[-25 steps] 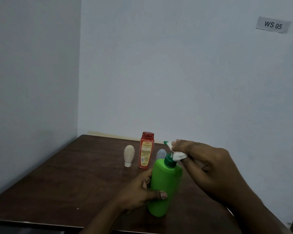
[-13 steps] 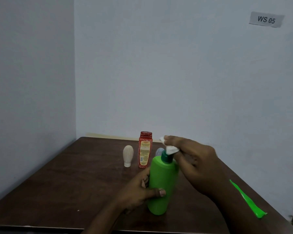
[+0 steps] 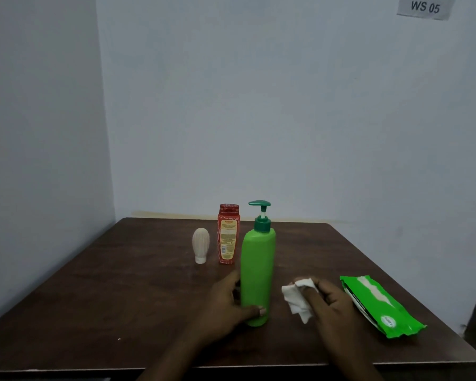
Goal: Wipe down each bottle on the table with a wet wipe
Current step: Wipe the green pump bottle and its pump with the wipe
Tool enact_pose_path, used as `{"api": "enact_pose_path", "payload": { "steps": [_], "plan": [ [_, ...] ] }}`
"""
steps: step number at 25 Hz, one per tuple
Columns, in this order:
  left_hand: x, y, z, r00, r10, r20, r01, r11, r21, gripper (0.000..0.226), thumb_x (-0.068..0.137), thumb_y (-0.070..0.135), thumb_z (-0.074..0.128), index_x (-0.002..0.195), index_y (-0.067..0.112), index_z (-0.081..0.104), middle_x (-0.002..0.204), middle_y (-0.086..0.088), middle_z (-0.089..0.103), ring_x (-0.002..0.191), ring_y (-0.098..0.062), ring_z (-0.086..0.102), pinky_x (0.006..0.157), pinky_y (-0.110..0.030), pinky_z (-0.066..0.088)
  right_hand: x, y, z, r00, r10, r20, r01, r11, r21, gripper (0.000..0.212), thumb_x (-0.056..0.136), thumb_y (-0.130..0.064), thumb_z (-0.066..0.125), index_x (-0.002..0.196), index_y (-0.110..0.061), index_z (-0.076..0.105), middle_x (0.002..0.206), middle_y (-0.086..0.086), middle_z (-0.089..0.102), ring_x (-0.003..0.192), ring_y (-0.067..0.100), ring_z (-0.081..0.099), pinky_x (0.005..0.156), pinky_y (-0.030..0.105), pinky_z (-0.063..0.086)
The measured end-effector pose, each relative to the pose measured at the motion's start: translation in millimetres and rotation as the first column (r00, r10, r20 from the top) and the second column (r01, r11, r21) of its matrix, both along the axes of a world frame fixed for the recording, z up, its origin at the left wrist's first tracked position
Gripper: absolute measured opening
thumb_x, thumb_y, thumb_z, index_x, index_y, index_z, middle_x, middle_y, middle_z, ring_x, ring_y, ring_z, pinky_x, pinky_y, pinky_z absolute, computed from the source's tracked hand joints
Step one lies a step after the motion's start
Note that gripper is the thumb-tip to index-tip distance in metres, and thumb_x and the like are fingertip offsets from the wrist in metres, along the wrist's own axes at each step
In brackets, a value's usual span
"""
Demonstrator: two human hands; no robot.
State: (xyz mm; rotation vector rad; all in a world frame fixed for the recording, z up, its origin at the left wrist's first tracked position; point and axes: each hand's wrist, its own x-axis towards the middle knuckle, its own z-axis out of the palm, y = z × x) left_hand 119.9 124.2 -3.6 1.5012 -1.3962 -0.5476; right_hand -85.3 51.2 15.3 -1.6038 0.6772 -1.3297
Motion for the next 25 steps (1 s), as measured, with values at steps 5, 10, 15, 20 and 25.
{"api": "enact_pose_path", "payload": {
  "steps": [5,10,15,20,25],
  "plan": [
    [-16,-3,7,0.976,-0.021,0.218,0.004,0.997,0.078,0.116,0.067,0.059,0.082,0.155,0.052,0.006,0.148,0.028,0.033,0.134,0.004,0.039,0.111,-0.025,0.042,8,-14,-32,0.999,0.03,0.027,-0.032,0.994,0.107,0.022,0.091,0.001,0.061,0.085,-0.013,0.078,0.083,0.007,0.077,0.074,0.02,0.072,0.061,0.022,0.054],
    [9,-13,6,0.969,-0.213,-0.125,0.231,0.961,0.15,0.119,0.07,0.025,0.091,0.154,0.056,0.011,0.156,0.009,0.044,0.141,-0.006,0.046,0.115,-0.038,0.043,7,-24,-43,0.995,0.002,0.097,-0.02,0.981,0.19,0.015,0.093,-0.007,0.061,0.094,-0.009,0.075,0.087,0.011,0.077,0.08,0.028,0.072,0.07,0.036,0.054],
    [-14,-34,4,0.984,-0.078,-0.159,0.093,0.991,0.092,0.086,0.06,0.018,0.097,0.133,0.031,0.055,0.122,0.009,0.072,0.11,-0.007,0.07,0.096,-0.037,0.059,4,-21,-44,0.982,-0.081,0.171,0.043,0.976,0.214,0.017,0.095,-0.009,0.06,0.094,-0.019,0.074,0.092,-0.002,0.078,0.085,0.015,0.073,0.076,0.032,0.056],
    [-39,-40,1,0.913,-0.062,-0.403,0.072,0.997,0.01,0.035,0.085,0.019,0.08,0.118,0.019,0.068,0.111,-0.004,0.078,0.101,-0.018,0.075,0.084,-0.033,0.06,6,-23,-45,0.965,-0.114,0.235,0.06,0.973,0.225,0.019,0.096,-0.01,0.059,0.105,-0.018,0.073,0.104,-0.002,0.076,0.104,0.021,0.07,0.094,0.037,0.055],
    [-67,-33,1,0.675,-0.185,-0.714,0.196,0.978,-0.068,0.046,0.098,0.051,0.051,0.13,0.019,0.06,0.106,-0.02,0.072,0.081,-0.038,0.069,0.071,-0.047,0.06,1,-29,15,0.96,-0.264,0.091,0.278,0.88,-0.384,0.035,0.095,0.003,0.058,0.127,-0.01,0.064,0.124,0.0,0.069,0.121,0.014,0.061,0.101,0.026,0.047]
  ]
}}
